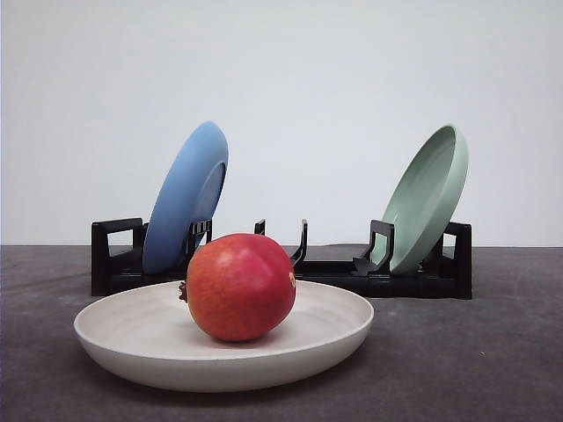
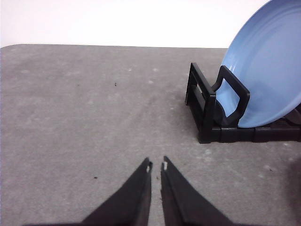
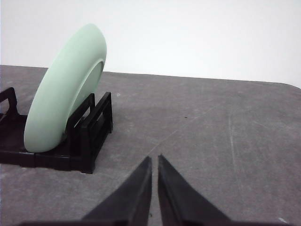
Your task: Place pomegranate in white plate
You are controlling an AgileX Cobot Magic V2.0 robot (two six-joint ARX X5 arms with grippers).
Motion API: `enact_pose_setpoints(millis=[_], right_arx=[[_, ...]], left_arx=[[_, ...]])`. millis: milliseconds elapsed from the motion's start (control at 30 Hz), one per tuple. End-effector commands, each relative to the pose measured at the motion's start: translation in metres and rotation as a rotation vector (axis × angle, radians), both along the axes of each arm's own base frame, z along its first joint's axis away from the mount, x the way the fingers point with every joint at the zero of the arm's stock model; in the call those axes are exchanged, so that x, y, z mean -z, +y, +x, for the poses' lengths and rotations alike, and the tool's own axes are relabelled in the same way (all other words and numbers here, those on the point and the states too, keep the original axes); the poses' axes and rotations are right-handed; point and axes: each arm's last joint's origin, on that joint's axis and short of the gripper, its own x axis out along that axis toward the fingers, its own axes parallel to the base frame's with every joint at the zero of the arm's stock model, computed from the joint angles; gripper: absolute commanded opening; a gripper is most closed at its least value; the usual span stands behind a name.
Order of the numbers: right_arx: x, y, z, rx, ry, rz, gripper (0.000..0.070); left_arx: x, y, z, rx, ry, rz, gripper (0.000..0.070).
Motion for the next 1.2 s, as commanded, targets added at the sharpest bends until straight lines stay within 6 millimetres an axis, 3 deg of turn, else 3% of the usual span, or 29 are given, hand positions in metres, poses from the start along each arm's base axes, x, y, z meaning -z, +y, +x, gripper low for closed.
enact_pose_setpoints(millis=[0, 1167], right_arx=[[0.0000, -0.0001, 0.0003, 0.001, -0.009, 0.003, 0.0017], [0.0000, -0.0001, 0.0003, 0.001, -0.009, 0.004, 0.0017]], left_arx=[[0.0038, 0.0002, 0.0003, -0.004, 0.014, 0.008, 0.0016], [0.0038, 0.0002, 0.0003, -0.004, 0.014, 0.008, 0.0016]])
